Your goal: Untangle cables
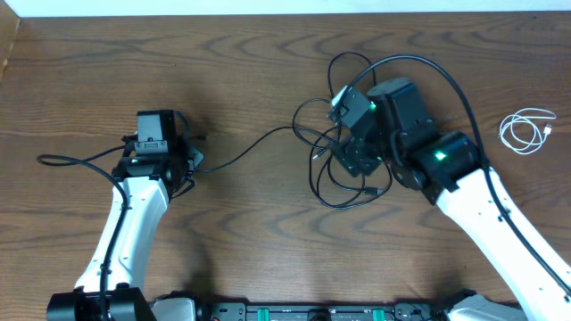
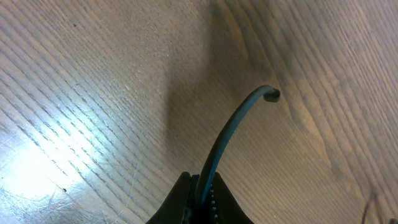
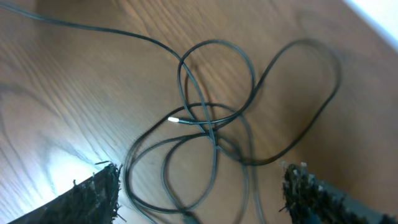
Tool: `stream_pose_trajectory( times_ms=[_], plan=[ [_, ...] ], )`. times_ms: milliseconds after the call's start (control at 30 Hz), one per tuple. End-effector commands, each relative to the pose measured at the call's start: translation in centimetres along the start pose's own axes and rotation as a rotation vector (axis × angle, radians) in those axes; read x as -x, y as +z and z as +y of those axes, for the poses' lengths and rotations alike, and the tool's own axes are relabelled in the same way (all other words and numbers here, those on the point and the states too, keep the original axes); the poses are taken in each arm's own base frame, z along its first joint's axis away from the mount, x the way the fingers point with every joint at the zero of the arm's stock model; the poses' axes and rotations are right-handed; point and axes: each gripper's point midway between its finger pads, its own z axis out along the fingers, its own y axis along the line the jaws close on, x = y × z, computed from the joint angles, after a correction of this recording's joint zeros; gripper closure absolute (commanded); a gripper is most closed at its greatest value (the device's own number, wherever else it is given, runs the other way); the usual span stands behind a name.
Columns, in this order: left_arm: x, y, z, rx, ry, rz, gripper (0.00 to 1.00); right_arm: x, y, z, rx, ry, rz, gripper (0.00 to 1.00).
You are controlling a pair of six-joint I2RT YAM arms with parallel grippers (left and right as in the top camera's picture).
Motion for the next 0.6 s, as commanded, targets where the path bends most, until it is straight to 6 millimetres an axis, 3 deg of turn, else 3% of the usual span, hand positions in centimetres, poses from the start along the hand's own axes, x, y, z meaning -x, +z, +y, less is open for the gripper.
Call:
stream_pose_trajectory(
  times_ms=[0, 233, 400, 567],
  plan=[
    [0.7, -0.1, 0.1, 0.01, 0.01, -0.018, 0.92, -1.7, 2.9, 0.2, 0.028, 0.206, 0.084, 0.18],
    [0.7, -0.1, 0.1, 0.01, 0.01, -0.018, 0.92, -3.2, 8.1, -0.5, 0.007, 0.269, 0.165, 0.29],
    [0.7, -0.1, 0.1, 0.01, 0.01, -0.018, 0.92, -3.8, 10.8, -4.2, -0.153, 0.435, 0.154, 0.24],
    [0.7, -0.1, 0.1, 0.01, 0.01, -0.018, 0.92, -4.3, 13.5, -4.8, -0.131, 0.481, 0.149, 0.21]
  ],
)
